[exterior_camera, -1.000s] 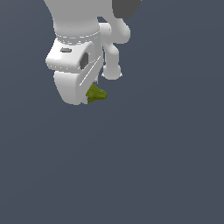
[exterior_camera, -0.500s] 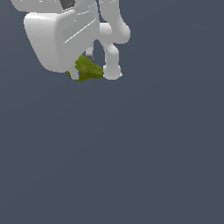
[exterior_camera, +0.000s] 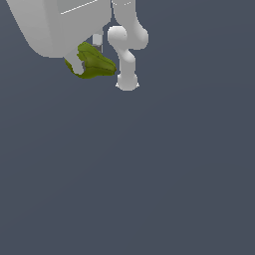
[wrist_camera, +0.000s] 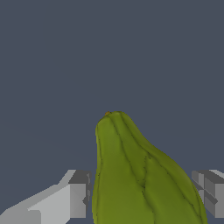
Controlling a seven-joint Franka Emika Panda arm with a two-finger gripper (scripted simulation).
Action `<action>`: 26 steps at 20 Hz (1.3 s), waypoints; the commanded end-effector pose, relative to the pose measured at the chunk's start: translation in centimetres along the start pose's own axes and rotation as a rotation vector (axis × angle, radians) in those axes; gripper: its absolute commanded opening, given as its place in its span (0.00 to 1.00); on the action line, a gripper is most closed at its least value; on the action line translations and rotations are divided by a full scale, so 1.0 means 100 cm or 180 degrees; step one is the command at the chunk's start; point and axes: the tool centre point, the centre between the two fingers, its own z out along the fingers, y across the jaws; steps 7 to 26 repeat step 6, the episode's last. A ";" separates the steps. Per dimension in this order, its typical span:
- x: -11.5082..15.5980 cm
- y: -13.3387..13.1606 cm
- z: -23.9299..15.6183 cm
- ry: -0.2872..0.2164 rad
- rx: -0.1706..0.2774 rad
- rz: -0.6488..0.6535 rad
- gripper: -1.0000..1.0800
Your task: Pick up the object and move it to a goal position.
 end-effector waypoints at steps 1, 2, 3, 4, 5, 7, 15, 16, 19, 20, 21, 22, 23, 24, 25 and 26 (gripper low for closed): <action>0.000 0.000 -0.005 0.0000 -0.0006 0.0000 0.00; 0.000 0.001 -0.007 0.0000 -0.0006 0.0000 0.00; 0.000 0.001 -0.007 0.0000 -0.0006 0.0000 0.00; 0.000 0.001 -0.008 0.0000 -0.0006 0.0000 0.00; 0.000 0.001 -0.008 0.0000 -0.0006 0.0000 0.00; 0.000 0.001 -0.008 0.0000 -0.0006 0.0000 0.00; 0.000 0.001 -0.008 0.0000 -0.0006 0.0000 0.00; 0.000 0.001 -0.008 0.0000 -0.0006 0.0000 0.00; 0.000 0.001 -0.008 0.0000 -0.0006 0.0000 0.00; 0.000 0.001 -0.008 0.0000 -0.0006 0.0000 0.00; 0.000 0.001 -0.008 0.0000 -0.0006 0.0000 0.00; 0.000 0.001 -0.008 0.0000 -0.0006 0.0000 0.00; 0.000 0.001 -0.008 0.0000 -0.0006 0.0000 0.00; 0.000 0.001 -0.008 0.0000 -0.0006 0.0000 0.00; 0.000 0.001 -0.008 0.0000 -0.0006 0.0000 0.00; 0.000 0.001 -0.008 0.0000 -0.0006 0.0000 0.00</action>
